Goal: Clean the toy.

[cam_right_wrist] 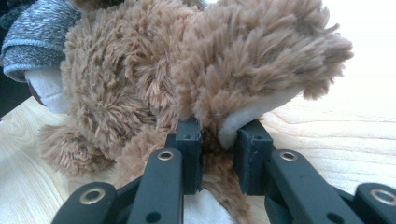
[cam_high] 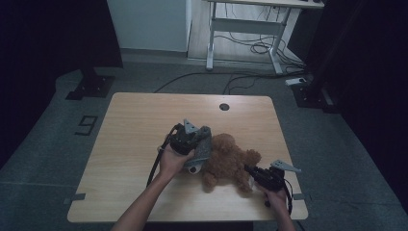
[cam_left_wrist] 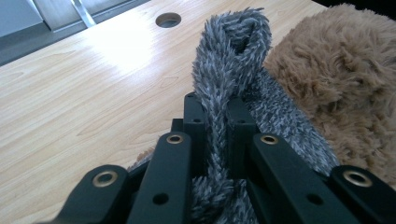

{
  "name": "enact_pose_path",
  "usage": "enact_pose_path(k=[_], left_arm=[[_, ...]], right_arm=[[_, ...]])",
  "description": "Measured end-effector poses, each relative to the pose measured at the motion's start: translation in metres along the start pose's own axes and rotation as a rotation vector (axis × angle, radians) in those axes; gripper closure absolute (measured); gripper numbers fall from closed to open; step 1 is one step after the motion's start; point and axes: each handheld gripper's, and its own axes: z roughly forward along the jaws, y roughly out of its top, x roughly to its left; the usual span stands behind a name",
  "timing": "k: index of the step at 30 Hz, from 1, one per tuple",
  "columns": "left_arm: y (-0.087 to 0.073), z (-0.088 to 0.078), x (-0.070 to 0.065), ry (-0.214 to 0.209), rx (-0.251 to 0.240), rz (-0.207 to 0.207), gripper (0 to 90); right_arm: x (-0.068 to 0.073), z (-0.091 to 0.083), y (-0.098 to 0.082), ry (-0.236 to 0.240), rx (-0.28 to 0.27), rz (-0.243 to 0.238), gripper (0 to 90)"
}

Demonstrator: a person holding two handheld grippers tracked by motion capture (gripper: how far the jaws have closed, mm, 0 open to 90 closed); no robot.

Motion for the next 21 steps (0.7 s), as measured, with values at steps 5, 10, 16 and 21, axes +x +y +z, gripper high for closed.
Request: enact_pose_path(k=[5, 10, 16, 21], left_arm=[[0.0014, 0.0012, 0.0006, 0.001, 0.001, -0.005, 81.7], [0.0049, 0.0026, -0.0002, 0.006, 0.004, 0.0, 81.7], [0.0065, 0.0044, 0.0005, 0.008, 0.007, -0.003, 81.6], [0.0085, 0.0062, -0.0001, 0.015, 0.009, 0.0, 81.6]], right_arm=[[-0.0002, -0.0001, 0.0001, 0.001, 0.002, 0.0, 73.8], [-0.0004, -0.0003, 0.0001, 0.0, 0.003, -0.003, 73.8], [-0.0004, -0.0005, 0.0001, 0.001, 0.004, -0.003, 73.8], [-0.0004, -0.0002, 0.0, 0.001, 0.004, -0.001, 73.8]])
